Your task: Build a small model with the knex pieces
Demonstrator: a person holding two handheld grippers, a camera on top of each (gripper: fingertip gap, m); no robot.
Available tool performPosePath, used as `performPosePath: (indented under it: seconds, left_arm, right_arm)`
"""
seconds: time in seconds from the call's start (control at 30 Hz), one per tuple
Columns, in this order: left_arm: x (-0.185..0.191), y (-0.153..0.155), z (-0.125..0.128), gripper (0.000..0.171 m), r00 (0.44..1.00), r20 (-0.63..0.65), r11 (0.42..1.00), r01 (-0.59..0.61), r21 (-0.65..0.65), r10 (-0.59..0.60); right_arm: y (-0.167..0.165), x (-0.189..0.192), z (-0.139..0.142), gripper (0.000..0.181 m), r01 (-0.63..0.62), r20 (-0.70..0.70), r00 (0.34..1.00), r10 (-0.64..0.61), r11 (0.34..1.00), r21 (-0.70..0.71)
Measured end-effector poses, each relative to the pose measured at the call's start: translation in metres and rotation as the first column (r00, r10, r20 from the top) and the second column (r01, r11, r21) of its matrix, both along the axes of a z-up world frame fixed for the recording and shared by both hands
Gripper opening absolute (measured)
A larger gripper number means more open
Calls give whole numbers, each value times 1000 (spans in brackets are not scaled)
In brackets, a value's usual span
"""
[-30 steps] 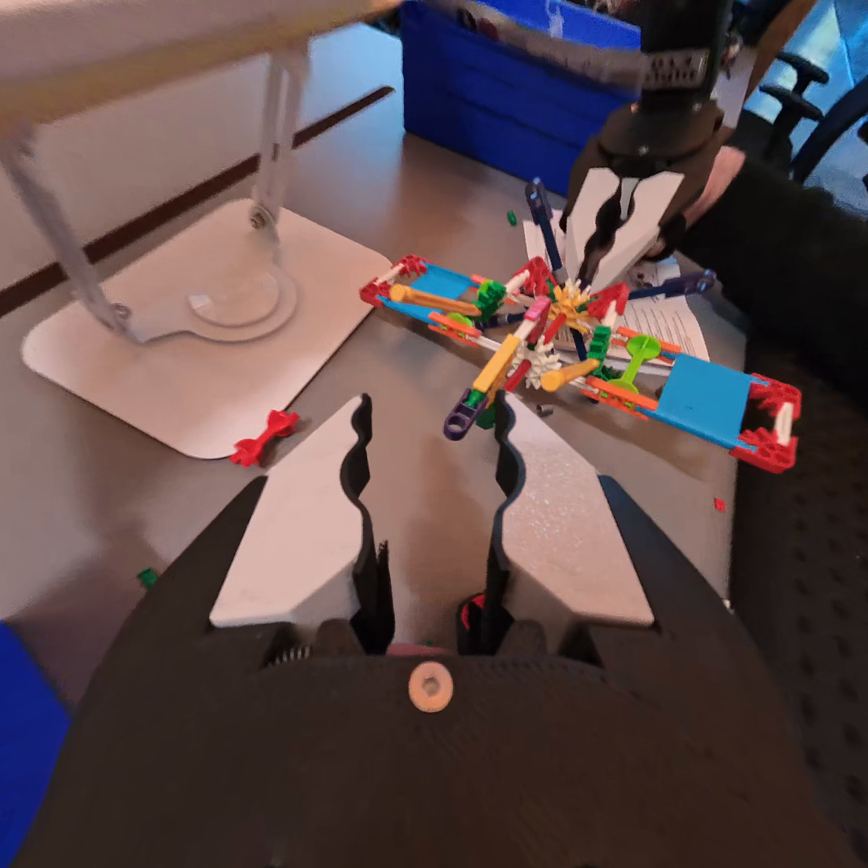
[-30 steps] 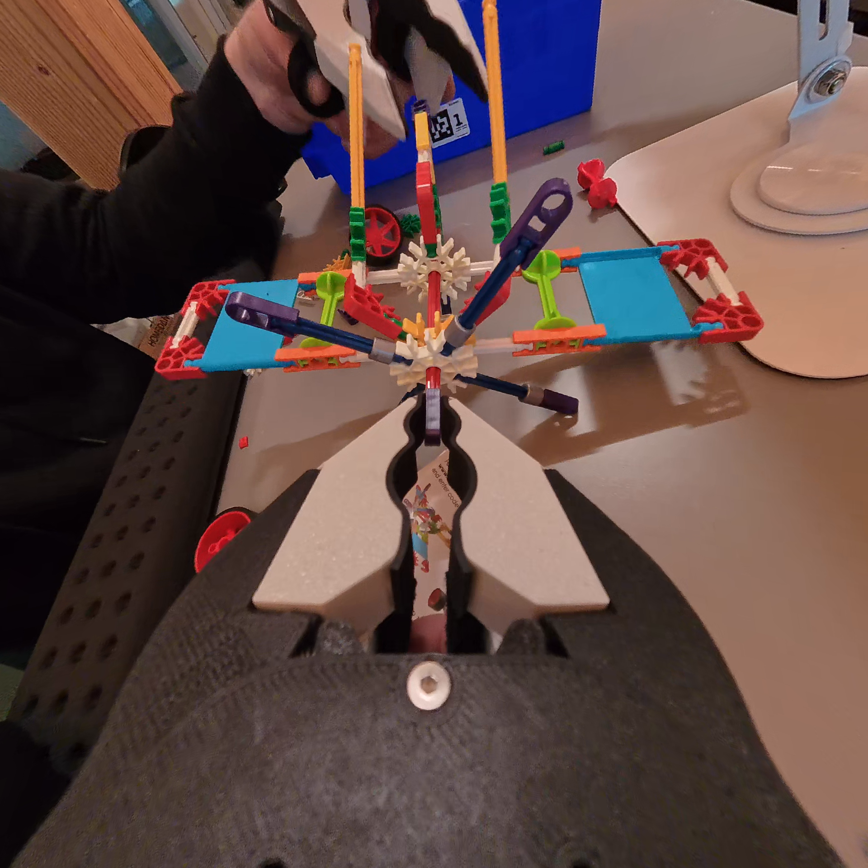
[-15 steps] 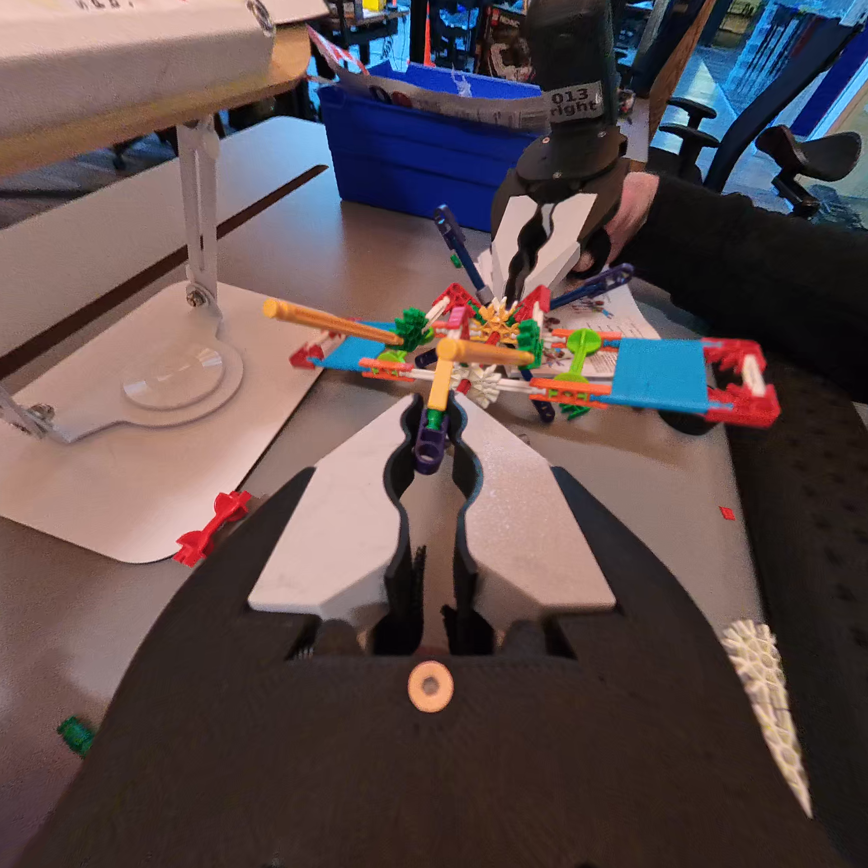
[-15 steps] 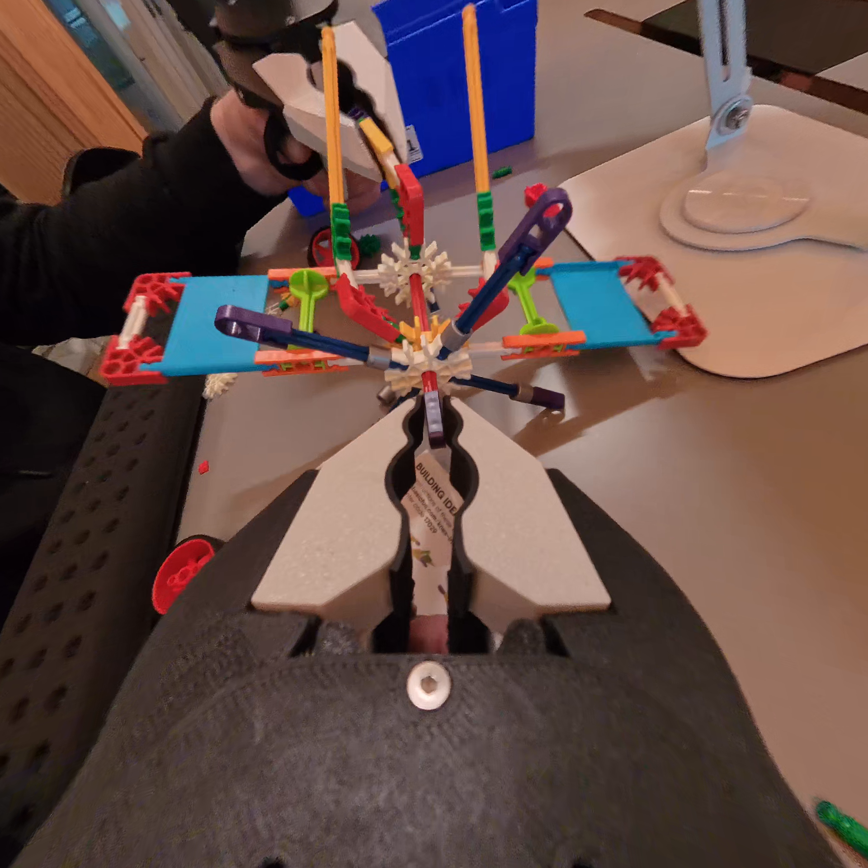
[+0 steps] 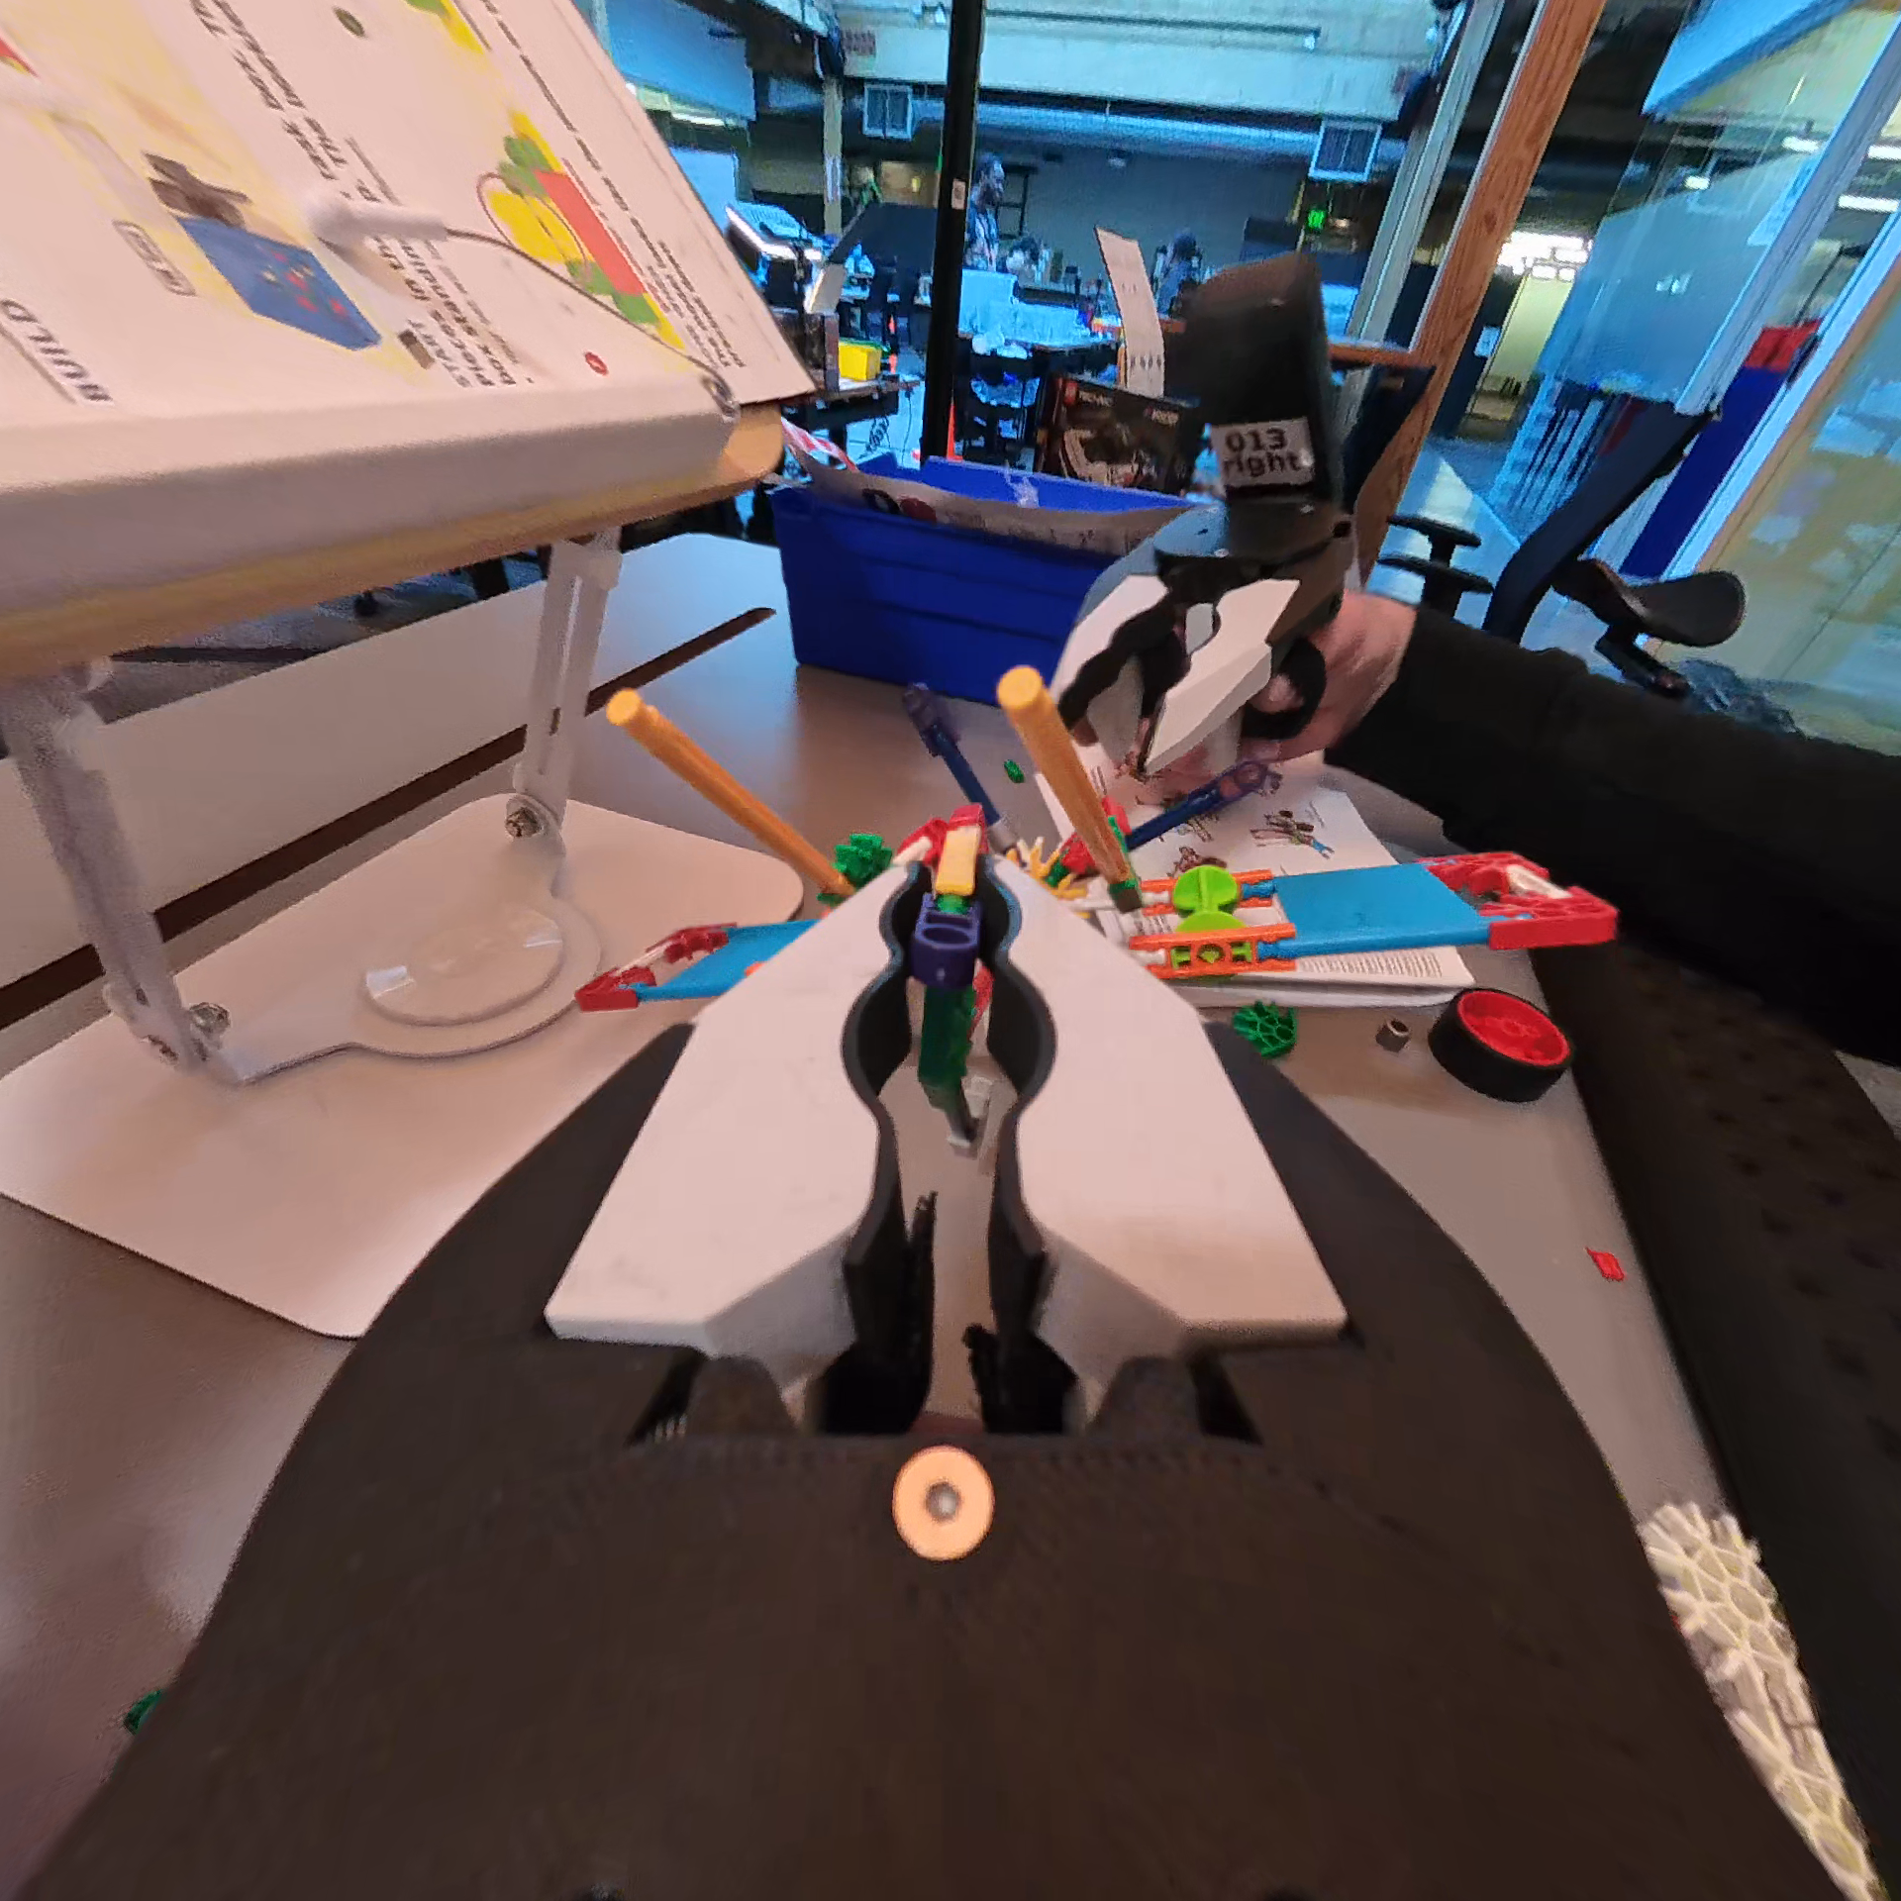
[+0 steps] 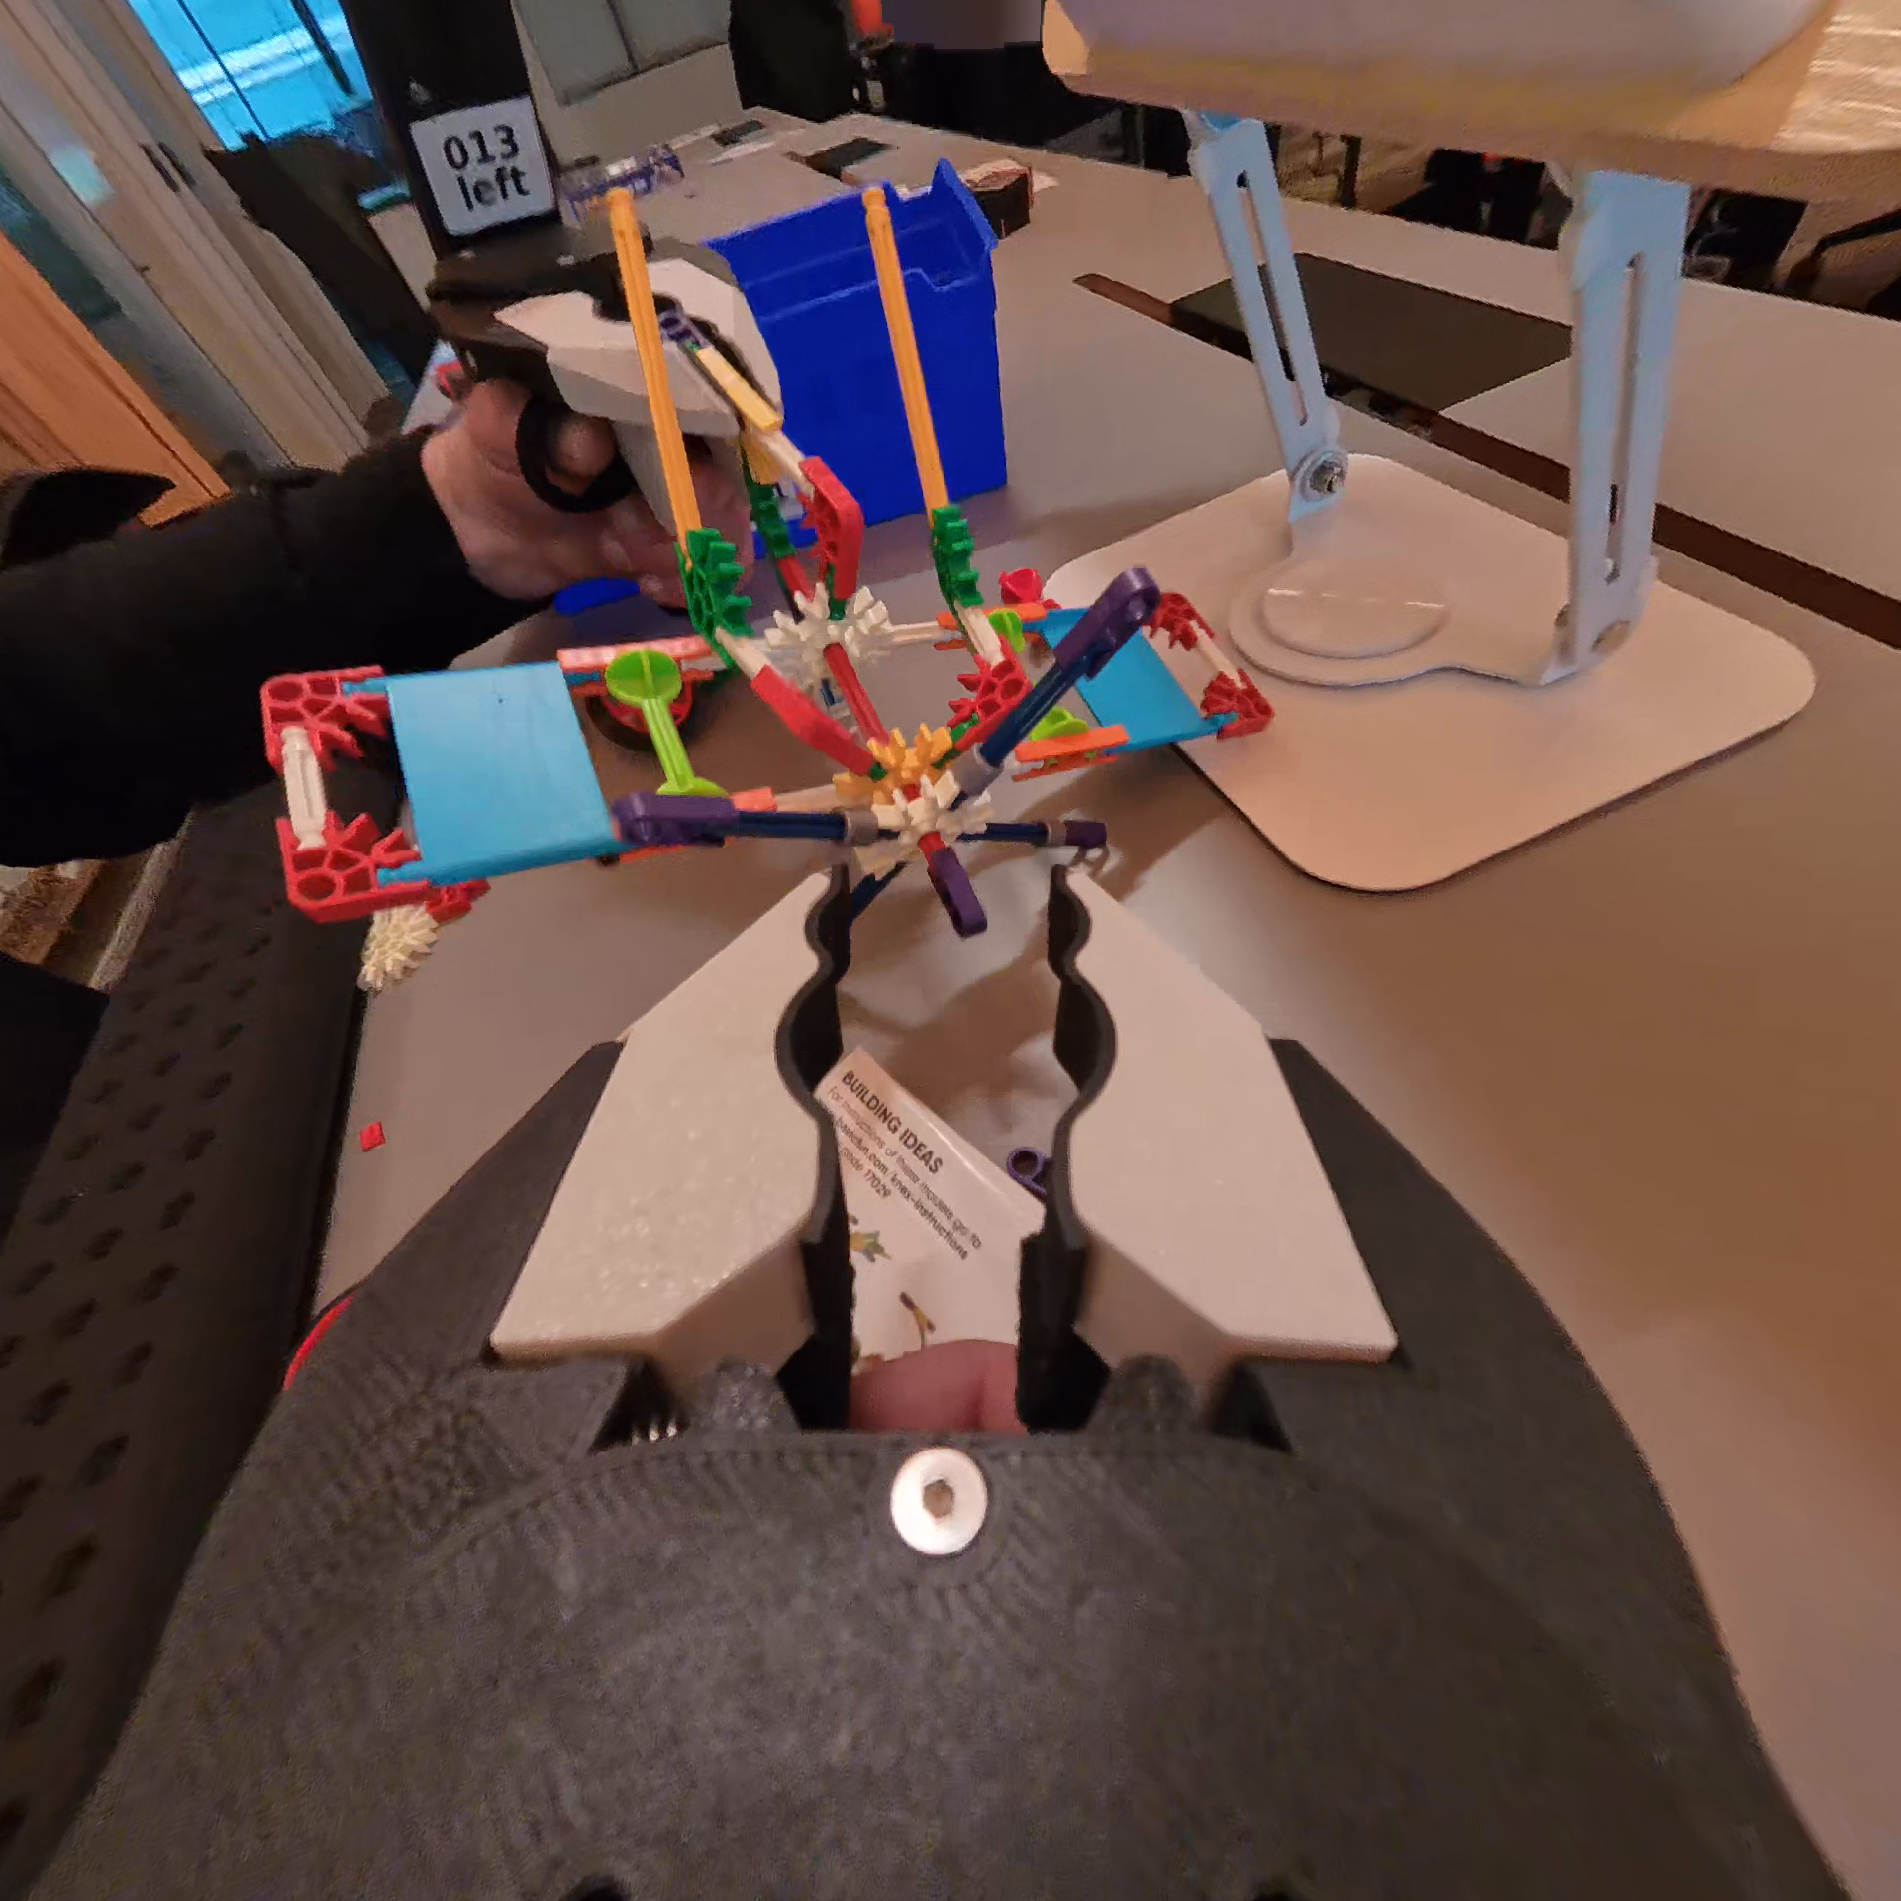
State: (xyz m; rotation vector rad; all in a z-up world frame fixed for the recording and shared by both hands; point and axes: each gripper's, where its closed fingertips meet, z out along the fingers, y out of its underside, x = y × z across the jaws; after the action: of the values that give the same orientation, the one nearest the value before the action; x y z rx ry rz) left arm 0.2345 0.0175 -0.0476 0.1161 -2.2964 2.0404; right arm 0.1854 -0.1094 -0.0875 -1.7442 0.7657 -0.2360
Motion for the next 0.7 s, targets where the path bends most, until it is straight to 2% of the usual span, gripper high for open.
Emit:
performPosePath:
  seconds: [0.2,0.4,0.47,0.53,0.63,0.7]
  left_arm:
    - [-3,1,3,6,1000,-17,1000,17,0,-17]
    - [-9,-5,6,6,1000,10,1000,16,14,-16]
    - [-9,-6,7,6,1000,17,1000,13,13,-13]
    - [-11,-8,8,6,1000,16,1000,19,11,-19]
    - [-12,-9,13,6,1000,4,1000,23,-11,-23]
    - [-11,-9,15,6,1000,5,1000,17,-18,-17]
  right_arm:
    - [9,-4,-20,39,-11,7,1000,13,982,-191]
    - [26,4,-47,33,6,126,989,71,852,-523]
    - [27,7,-46,25,35,166,983,74,818,-575]
    - [30,8,-47,8,41,189,978,91,799,-599]
    - [37,8,-51,7,25,182,977,106,801,-599]
    - [39,9,-50,7,13,171,980,101,826,-564]
